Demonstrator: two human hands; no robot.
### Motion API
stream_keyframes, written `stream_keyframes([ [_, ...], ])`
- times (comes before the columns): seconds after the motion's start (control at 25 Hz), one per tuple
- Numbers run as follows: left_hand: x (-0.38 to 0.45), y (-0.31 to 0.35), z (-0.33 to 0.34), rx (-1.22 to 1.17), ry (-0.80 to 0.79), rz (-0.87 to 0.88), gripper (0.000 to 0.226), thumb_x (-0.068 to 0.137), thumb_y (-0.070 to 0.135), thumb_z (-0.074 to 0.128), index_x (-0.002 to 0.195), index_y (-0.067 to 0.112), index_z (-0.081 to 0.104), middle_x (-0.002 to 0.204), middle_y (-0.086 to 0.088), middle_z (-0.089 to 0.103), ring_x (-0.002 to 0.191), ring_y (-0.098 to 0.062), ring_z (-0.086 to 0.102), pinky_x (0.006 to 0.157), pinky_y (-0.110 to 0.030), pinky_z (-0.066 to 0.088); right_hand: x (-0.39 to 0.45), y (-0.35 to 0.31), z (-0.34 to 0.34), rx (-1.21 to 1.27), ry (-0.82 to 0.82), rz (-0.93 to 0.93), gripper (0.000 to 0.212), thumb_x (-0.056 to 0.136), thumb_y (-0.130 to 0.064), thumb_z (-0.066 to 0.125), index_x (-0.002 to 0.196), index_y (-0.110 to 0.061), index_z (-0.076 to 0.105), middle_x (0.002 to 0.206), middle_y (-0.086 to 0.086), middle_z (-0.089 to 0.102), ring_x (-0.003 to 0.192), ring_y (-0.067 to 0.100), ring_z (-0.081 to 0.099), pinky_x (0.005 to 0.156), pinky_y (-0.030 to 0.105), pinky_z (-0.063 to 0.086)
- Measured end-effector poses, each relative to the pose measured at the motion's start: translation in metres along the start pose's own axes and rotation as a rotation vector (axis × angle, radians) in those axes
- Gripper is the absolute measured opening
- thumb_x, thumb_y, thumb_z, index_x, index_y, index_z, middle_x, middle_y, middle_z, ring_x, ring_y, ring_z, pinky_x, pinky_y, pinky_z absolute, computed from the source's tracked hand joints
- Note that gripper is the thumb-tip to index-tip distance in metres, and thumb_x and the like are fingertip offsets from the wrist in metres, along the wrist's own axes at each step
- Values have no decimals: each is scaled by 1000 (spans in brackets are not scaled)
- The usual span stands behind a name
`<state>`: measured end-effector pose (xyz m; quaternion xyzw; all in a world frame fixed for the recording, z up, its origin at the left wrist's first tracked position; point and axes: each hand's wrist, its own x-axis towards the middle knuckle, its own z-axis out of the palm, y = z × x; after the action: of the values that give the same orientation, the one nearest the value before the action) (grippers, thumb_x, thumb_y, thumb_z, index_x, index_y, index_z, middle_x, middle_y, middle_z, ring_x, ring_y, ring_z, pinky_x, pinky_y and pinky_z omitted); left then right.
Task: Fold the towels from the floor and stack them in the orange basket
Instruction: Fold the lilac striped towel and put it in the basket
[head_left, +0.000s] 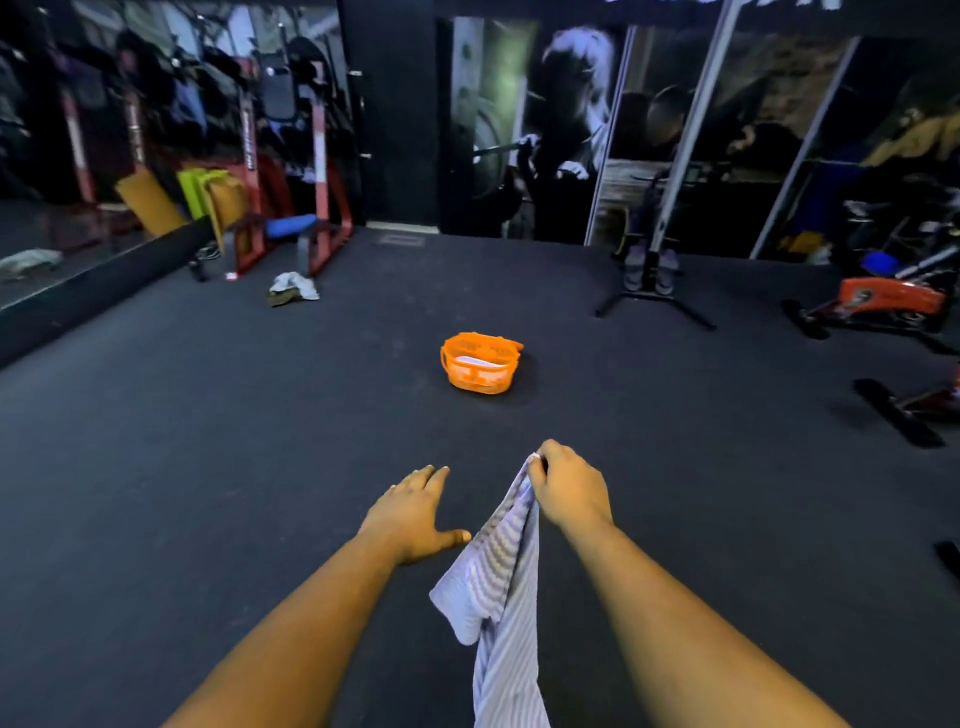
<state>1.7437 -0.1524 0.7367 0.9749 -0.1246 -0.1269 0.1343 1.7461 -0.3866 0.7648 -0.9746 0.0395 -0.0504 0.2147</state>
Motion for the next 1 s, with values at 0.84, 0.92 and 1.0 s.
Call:
stream_keyframes([
  [0.84, 517, -107, -177, 39, 28, 26, 107, 87, 71, 61, 165, 23, 4, 173, -1, 7, 159, -21, 11, 126, -42, 23, 560, -32, 28, -24, 99, -37, 20, 106, -34, 41, 93, -23, 51, 88, -5, 57, 76, 21, 55, 75, 38, 45],
  [0.92, 564, -103, -181, 26, 44, 11, 108, 87, 72, 61, 165, 24, 5, 173, -1, 8, 158, -21, 12, 126, -42, 24, 607, -19, 37, -7, 89, -63, 20, 106, -34, 41, 92, -22, 51, 89, -3, 59, 77, 23, 56, 72, 38, 44],
  [1.0, 615, -95, -185, 7, 39, -21, 108, 86, 73, 61, 165, 24, 6, 172, -2, 9, 158, -21, 14, 126, -42, 25, 660, -2, 46, 26, 36, -72, 21, 105, -33, 42, 91, -20, 51, 91, 1, 62, 80, 28, 58, 70, 38, 44],
])
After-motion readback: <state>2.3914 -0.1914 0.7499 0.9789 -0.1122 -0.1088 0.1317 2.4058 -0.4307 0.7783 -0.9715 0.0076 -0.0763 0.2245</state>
